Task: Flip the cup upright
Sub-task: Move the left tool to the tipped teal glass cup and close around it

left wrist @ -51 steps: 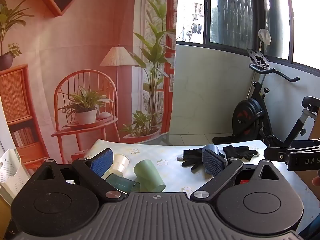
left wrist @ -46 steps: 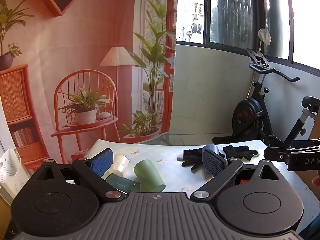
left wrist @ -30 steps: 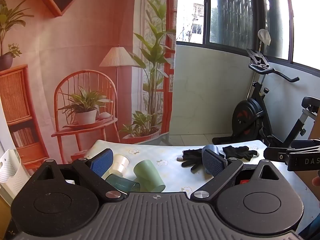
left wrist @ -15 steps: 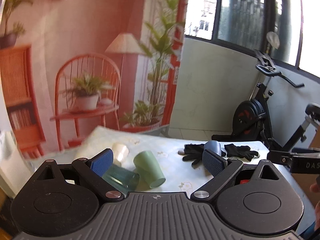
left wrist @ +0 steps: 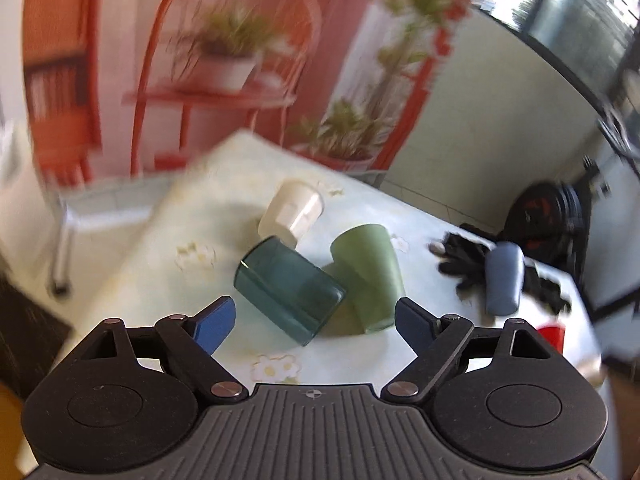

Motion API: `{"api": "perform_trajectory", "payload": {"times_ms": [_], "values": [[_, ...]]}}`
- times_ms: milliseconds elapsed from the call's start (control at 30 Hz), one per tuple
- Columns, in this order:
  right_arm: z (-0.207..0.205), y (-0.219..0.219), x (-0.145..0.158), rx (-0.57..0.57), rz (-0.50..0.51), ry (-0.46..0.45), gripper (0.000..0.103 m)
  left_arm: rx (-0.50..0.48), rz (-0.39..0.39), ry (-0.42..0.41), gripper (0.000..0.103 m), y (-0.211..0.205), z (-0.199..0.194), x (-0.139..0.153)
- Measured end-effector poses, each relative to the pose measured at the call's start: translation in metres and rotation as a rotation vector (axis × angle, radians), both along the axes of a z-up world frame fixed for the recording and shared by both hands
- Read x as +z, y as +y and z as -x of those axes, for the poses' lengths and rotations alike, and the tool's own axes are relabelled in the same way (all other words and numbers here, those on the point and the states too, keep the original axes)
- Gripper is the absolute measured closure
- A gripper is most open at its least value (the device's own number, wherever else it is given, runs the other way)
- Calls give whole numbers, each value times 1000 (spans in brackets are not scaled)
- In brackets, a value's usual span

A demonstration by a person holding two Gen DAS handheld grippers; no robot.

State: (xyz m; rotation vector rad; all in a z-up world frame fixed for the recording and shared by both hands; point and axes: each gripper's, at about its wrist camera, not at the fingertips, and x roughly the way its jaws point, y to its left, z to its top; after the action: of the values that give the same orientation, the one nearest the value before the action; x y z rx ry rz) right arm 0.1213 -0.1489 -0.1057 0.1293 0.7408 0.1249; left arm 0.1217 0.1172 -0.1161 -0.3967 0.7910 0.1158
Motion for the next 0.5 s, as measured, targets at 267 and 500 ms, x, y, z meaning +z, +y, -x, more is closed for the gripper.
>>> {"api": "perform_trajectory", "payload": {"times_ms": [267,500], "values": [[-15,-1,-15,-8,18,40,0,136,161,136,20,19,-62,-51],[-23,-4,-24,-8,7,67,0,213,197,199,20,25,-79,-68]]}}
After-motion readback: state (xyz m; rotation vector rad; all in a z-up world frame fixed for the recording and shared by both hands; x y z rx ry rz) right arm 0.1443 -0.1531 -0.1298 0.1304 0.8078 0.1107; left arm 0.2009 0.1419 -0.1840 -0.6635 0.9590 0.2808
